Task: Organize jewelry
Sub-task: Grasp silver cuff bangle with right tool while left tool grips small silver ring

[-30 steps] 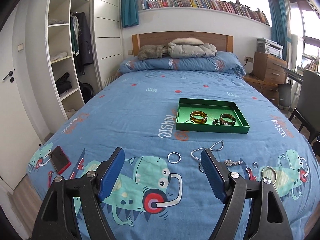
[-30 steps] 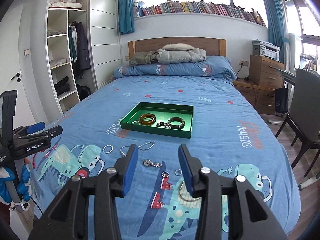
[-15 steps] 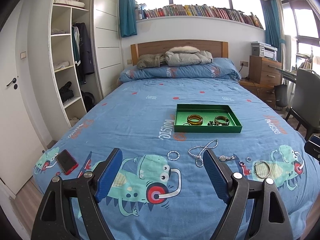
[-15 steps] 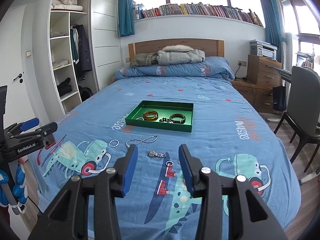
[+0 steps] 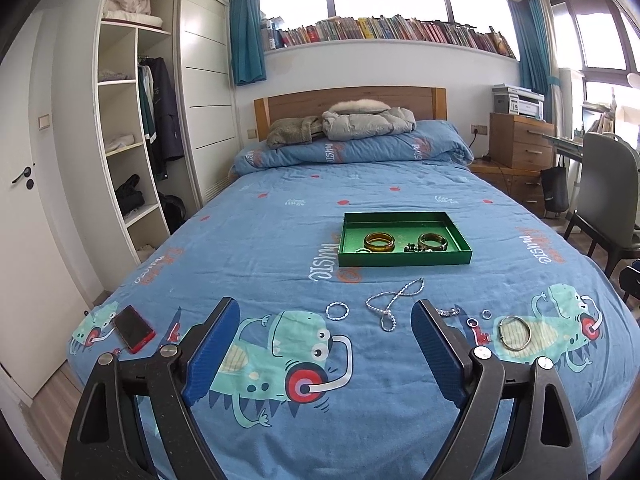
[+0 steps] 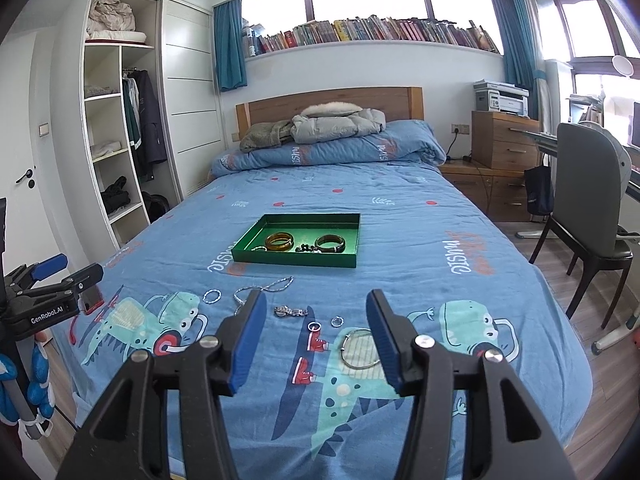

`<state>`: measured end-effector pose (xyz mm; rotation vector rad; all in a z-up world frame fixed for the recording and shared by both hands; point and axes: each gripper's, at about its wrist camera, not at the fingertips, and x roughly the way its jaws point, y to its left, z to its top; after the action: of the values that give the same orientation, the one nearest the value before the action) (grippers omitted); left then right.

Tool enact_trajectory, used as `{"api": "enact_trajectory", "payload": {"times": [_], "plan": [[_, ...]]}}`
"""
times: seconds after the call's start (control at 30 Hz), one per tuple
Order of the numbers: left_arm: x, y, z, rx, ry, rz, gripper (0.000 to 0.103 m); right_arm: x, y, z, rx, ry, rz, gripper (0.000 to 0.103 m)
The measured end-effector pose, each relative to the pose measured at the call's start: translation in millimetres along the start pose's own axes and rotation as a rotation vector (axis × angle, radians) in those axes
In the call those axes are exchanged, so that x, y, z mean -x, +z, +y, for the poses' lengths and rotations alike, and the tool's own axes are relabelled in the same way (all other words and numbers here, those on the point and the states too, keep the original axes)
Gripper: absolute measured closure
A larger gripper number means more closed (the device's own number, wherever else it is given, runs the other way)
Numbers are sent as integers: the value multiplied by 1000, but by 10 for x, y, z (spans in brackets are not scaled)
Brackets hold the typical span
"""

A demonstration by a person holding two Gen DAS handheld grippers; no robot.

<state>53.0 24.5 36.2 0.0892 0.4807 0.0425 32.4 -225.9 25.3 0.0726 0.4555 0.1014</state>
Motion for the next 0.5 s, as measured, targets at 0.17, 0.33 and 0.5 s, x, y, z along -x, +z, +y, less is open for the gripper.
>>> {"api": "enact_trajectory", "payload": {"times": [0.17, 0.33, 0.5], "plan": [[23, -17, 4, 18, -3, 8, 16, -6, -56, -81, -5, 17, -4, 53], [-71, -41, 133, 79, -8, 67, 16, -31, -98, -197, 6, 11, 5, 53], [-136, -89, 231, 107, 3, 78, 16, -88, -141, -423, -25, -7, 12, 53]]}}
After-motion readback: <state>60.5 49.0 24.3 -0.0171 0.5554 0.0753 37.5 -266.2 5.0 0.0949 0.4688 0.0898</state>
